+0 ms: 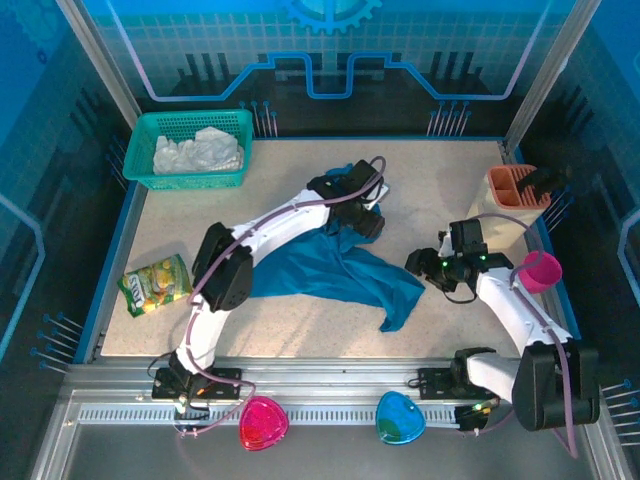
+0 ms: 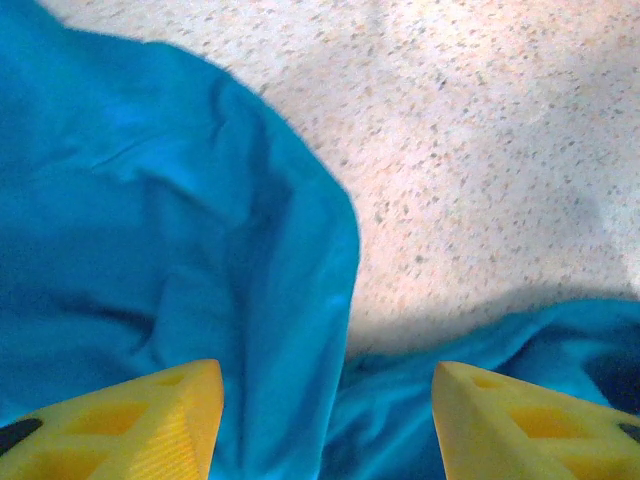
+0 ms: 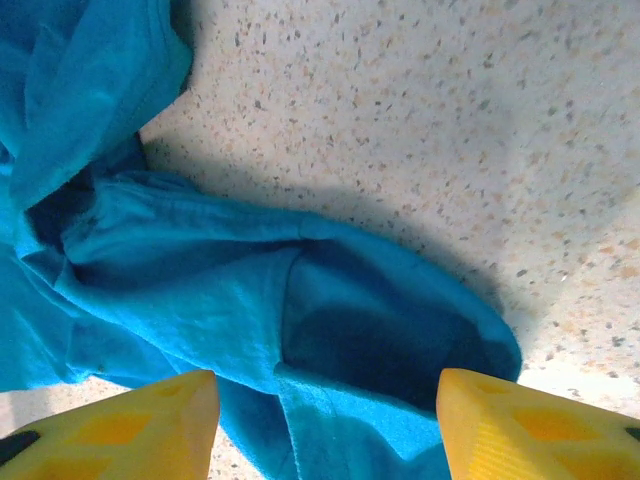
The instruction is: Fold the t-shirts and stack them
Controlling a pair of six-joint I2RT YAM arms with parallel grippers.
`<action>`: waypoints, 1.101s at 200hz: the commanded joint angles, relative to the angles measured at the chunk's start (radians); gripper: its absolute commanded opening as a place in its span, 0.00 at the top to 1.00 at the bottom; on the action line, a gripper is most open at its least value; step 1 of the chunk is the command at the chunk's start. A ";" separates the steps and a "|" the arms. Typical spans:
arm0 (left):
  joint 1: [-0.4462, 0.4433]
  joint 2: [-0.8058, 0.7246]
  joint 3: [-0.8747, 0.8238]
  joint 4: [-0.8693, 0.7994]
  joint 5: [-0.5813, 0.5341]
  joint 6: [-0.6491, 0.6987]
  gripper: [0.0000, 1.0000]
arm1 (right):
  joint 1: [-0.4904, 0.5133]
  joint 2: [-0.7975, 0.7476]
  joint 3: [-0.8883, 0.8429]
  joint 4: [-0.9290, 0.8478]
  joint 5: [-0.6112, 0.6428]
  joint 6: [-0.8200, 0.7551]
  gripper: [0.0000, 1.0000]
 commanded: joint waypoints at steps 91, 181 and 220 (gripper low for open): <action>-0.009 0.335 0.295 -0.112 -0.094 0.075 0.26 | 0.055 0.049 -0.064 0.060 0.076 0.086 0.36; -0.008 0.251 0.206 0.012 -0.287 -0.055 1.00 | 0.233 0.115 -0.029 0.017 0.243 0.129 0.54; -0.009 0.119 0.161 0.057 -0.313 -0.067 1.00 | 0.236 0.076 -0.014 -0.048 0.327 0.114 1.00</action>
